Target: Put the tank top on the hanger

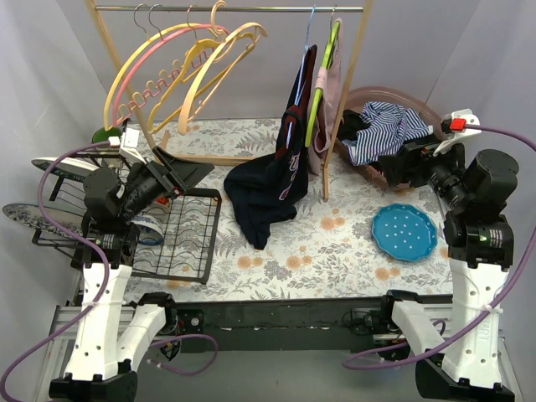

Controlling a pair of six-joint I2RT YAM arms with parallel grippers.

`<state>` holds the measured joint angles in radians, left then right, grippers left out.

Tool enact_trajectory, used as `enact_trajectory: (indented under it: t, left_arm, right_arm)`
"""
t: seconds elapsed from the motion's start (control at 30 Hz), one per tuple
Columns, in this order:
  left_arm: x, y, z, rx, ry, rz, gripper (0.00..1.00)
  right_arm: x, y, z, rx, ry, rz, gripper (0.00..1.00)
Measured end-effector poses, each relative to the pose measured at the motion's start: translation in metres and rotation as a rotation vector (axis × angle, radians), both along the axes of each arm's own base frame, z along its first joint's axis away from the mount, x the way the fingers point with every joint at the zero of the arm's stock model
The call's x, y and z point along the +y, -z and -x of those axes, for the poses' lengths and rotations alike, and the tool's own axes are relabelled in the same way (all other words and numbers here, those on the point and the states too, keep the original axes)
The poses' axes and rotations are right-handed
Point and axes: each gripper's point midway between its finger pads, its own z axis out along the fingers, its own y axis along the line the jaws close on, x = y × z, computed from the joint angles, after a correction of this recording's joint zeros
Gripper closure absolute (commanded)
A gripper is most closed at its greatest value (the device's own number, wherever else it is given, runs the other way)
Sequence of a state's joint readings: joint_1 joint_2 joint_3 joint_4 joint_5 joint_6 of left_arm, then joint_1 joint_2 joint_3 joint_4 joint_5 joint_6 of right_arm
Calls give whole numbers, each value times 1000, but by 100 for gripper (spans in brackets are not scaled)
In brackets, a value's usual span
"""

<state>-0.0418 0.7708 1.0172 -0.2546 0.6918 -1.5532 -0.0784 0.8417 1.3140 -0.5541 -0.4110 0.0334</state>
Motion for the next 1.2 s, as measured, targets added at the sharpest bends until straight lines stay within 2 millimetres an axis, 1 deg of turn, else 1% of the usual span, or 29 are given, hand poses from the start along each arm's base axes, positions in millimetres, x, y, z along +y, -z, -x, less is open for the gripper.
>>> enact_trajectory:
  t: [0.13,0.2,0.3,0.33,0.37,0.4,0.43,0.47,0.5,0.57,0.6,0.63,0.67,0.7,0.73,0.77,0.8,0.83,0.87,0.9,0.93,0.97,1.0,1.03,1.07,1.1,1.13,1.17,1.2]
  left_arm:
    - [0,0,1,-14,5,-19,2]
    - [-2,0,2,-22,13,-28,2]
    - [-4,1,5,-34,35,-40,2]
    - [-6,1,7,-38,46,-43,2]
    - [-7,1,8,-42,60,-46,5]
    - [-9,0,11,-49,78,-48,42]
    - [-12,0,14,-58,103,-49,71]
    - [-16,-1,18,-66,134,-41,100]
    - [-20,-1,22,-78,169,-32,100]
    - [-26,-1,29,-106,234,-17,100]
    - [-29,1,32,-111,260,-14,100]
    - [-30,3,34,-111,274,-15,80]
    - [-30,5,32,-101,268,-18,43]
    - [-27,9,28,-99,241,-35,11]
    - [-23,12,21,-87,188,-54,2]
    - [-19,13,15,-79,145,-72,2]
    - [-11,15,7,-61,70,-90,2]
    - [-1,17,-1,-46,-9,-115,4]
    - [8,20,-7,-35,-80,-141,49]
    - [18,23,-11,-26,-146,-168,87]
    - [28,28,-14,-17,-207,-201,100]
    - [34,32,-16,-9,-243,-223,100]
    - [41,37,-17,3,-278,-251,100]
    - [47,40,-18,12,-311,-278,83]
    - [54,42,-19,19,-343,-308,42]
    - [58,43,-20,20,-362,-330,3]
    - [62,43,-21,23,-380,-349,7]
    - [64,44,-22,26,-392,-360,28]
    - [65,45,-22,28,-396,-363,99]
  right_arm:
    - [-3,-3,1,-17,14,13,1]
    - [2,-2,2,-31,-34,55,1]
    - [21,6,12,-61,-211,152,1]
    - [31,10,18,-64,-296,170,4]
    - [41,14,26,-68,-382,178,7]
    - [53,17,35,-77,-480,174,15]
    - [64,19,46,-86,-577,158,57]
    - [72,20,54,-94,-655,135,88]
    - [82,23,65,-95,-745,88,98]
    - [96,35,82,-45,-878,-28,99]
    - [99,40,87,-22,-912,-58,95]
    - [101,45,89,1,-924,-73,42]
    - [101,49,86,21,-907,-70,19]
    - [97,53,74,47,-846,-51,10]
    - [91,55,61,64,-775,-21,5]
    - [82,54,45,67,-684,27,7]
    - [70,51,29,61,-582,80,20]
    - [58,47,16,46,-485,130,98]
    - [44,43,5,26,-387,180,99]
    - [28,39,-4,3,-286,226,99]
    - [14,35,-8,-8,-193,252,99]
    - [0,30,-11,-20,-97,270,92]
    - [-16,25,-12,-33,-2,285,69]
    - [-31,19,-14,-44,88,293,31]
    - [-44,14,-16,-51,180,281,18]
    - [-57,9,-16,-60,264,265,3]
    - [-69,4,-17,-67,336,254,1]
    - [-76,3,-18,-66,389,232,1]
    - [-82,3,-18,-59,427,215,1]
